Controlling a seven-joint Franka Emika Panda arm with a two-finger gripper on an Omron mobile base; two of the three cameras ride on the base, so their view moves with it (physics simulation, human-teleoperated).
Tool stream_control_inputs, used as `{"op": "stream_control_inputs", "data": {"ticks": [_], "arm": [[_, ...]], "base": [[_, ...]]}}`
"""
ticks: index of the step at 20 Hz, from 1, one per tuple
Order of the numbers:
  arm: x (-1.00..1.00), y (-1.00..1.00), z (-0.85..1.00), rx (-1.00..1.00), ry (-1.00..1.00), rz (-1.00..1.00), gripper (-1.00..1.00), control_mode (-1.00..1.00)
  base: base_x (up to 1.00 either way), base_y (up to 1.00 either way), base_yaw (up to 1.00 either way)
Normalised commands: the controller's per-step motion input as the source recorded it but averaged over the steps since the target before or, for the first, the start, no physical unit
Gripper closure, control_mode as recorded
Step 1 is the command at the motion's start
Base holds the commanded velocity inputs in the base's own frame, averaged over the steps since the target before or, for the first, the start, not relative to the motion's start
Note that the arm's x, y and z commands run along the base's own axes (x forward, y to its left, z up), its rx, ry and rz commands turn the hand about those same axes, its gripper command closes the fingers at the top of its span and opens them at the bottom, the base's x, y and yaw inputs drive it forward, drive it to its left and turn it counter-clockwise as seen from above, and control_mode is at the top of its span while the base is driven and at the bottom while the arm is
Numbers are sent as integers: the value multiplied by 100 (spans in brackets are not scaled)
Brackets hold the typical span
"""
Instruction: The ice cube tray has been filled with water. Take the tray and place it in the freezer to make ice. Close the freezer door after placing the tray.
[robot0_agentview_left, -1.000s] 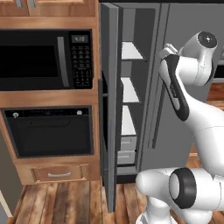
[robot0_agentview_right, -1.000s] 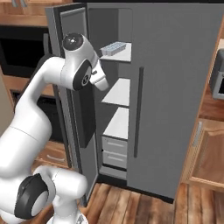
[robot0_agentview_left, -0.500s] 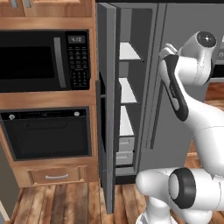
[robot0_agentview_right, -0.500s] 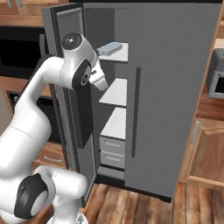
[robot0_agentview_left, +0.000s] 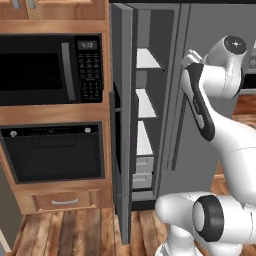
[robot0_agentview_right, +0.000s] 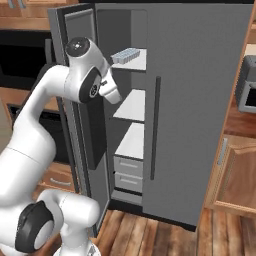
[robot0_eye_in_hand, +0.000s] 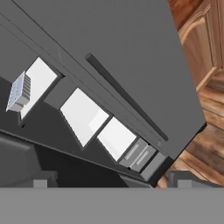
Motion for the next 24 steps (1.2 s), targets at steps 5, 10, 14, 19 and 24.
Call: {"op": "stream_control_inputs", "data": {"ticks": [5,10,14,19,24], "arm": [[-33,55,-11,-8,0,0,-100,-100],[-40,52,-4,-6,12,10,-100,-100],[-76,26,-14,-14,11,26,-100,-100],[-100,0,-3,-12,0,29,-100,-100],[-82,14,-8,-17,6,31,-100,-100]], "base": [[0,0,0],[0,0,0],[0,0,0],[0,0,0],[0,0,0]]}}
